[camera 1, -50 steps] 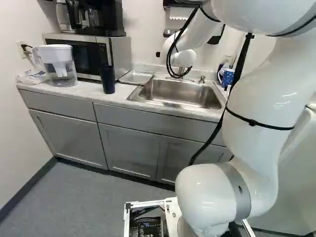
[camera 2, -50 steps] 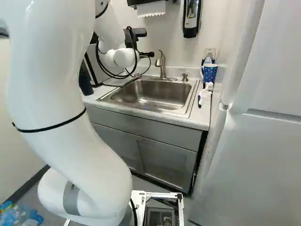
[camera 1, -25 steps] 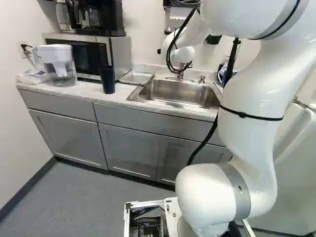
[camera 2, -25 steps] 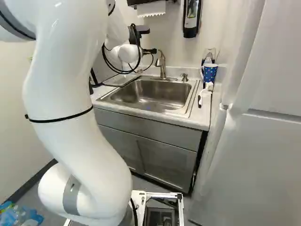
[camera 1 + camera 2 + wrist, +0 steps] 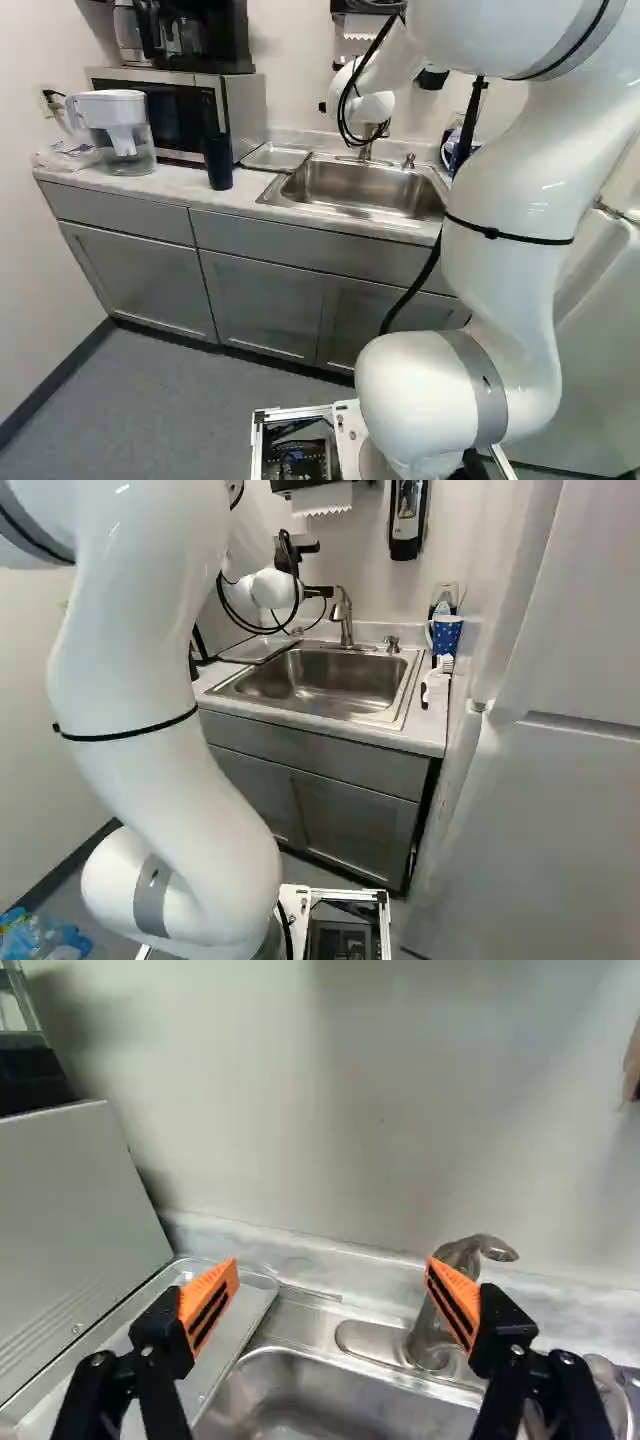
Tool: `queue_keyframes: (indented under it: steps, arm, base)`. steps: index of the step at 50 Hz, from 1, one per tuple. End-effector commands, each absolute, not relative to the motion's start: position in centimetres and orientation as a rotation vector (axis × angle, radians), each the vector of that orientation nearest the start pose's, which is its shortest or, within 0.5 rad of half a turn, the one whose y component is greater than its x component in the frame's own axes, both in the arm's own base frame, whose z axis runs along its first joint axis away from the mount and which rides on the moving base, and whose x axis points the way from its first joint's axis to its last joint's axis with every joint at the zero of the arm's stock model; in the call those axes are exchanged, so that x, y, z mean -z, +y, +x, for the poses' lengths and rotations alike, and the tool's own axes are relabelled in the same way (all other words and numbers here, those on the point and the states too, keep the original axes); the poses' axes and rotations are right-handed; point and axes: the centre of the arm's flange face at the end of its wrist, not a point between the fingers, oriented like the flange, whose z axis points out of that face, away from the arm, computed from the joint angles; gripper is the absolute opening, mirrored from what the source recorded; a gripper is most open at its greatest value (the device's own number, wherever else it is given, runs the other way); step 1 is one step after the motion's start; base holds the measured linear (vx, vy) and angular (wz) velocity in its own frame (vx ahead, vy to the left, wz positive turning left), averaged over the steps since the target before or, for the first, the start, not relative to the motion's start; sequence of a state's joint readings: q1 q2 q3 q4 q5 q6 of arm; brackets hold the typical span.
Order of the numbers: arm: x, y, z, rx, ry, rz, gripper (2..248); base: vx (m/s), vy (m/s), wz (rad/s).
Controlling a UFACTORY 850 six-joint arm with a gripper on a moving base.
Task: Rinse the cup and place it in the tray
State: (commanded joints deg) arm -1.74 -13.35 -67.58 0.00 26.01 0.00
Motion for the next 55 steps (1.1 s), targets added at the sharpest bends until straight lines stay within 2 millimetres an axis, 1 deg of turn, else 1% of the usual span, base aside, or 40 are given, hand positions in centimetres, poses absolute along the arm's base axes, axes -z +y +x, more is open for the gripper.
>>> queue_keyframes:
  steps: [10,28,55]
  arm:
    - [-59.8,-2.1,61.3,2.006,0.041,-2.445,247]
    - [-59.5,-3.2,62.1,1.971,0.063,-2.486,247]
    - [-59.3,-4.4,64.0,1.988,0.086,-2.487,247]
  base:
    - [0.0,0.0,0.0]
    - [0.0,0.0,0.0]
    - [0.0,0.0,0.0]
